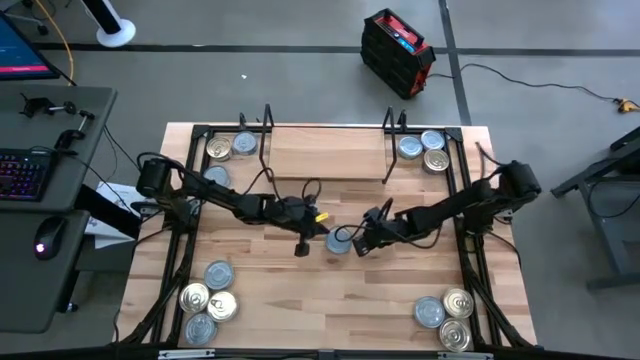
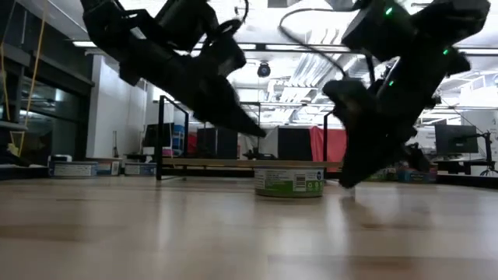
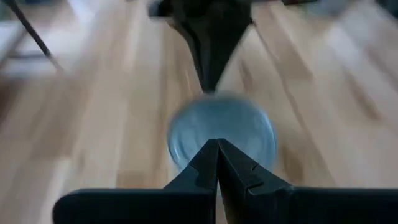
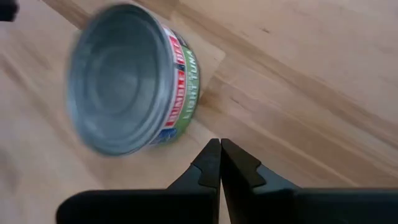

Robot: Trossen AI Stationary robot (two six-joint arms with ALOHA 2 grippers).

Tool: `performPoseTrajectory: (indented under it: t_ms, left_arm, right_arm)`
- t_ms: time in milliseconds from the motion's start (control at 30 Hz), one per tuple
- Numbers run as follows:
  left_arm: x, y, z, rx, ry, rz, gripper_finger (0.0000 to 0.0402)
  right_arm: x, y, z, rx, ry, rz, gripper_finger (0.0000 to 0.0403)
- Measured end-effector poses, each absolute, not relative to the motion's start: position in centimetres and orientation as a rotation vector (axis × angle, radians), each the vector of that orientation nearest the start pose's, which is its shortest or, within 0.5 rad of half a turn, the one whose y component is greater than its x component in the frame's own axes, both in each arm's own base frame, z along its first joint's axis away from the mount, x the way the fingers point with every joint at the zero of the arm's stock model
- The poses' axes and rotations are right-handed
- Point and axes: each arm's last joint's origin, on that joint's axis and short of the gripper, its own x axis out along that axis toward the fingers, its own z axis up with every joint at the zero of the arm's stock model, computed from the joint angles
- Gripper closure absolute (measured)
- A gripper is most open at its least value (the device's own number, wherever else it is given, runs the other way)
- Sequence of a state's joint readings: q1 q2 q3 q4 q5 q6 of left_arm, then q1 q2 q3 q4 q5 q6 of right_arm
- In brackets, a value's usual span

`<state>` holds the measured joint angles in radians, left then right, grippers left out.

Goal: Stack canned seafood by type on shelf
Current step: Put the green tuna can on the shelf

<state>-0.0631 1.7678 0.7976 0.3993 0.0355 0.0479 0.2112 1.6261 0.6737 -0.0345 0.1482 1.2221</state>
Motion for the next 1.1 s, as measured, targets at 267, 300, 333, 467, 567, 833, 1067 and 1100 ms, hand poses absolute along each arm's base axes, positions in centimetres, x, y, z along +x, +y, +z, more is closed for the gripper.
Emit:
performPoseTrajectory:
  t_ms: [267, 300, 333, 467, 567, 833, 1067, 1100]
  left_arm:
    - [33.9, -2.8, 13.3, 0.033, 0.622, -0.139, 0.0402]
    - [34.0, -2.9, 13.0, 0.025, 0.627, -0.138, 0.0402]
    - [34.0, -2.9, 12.6, 0.017, 0.637, -0.135, 0.0402]
    - [34.5, -3.2, 11.4, 0.003, 0.628, -0.135, 0.0402]
    - [34.7, -3.3, 11.1, -0.033, 0.621, -0.116, 0.0402]
    - [34.5, -3.4, 10.9, -0.049, 0.651, -0.111, 0.0402]
    - [34.1, -3.6, 10.3, -0.025, 0.695, -0.096, 0.0402]
    - [34.0, -3.6, 10.1, -0.024, 0.708, -0.095, 0.0402]
  right_arm:
    - [28.5, 5.6, 11.9, 0.869, 0.880, -0.505, 0.0402]
    - [28.6, 5.6, 12.1, 0.857, 0.878, -0.504, 0.0402]
    - [28.8, 5.6, 12.2, 0.846, 0.864, -0.504, 0.0402]
    - [29.2, 5.4, 12.5, 0.837, 0.841, -0.496, 0.0402]
    - [29.1, 5.5, 12.4, 0.841, 0.849, -0.494, 0.0402]
    - [29.4, 5.5, 14.3, 0.876, 0.747, -0.424, 0.0402]
    - [29.1, 5.5, 17.5, 0.908, 0.627, -0.359, 0.0402]
    - [29.0, 5.4, 17.7, 0.908, 0.624, -0.360, 0.0402]
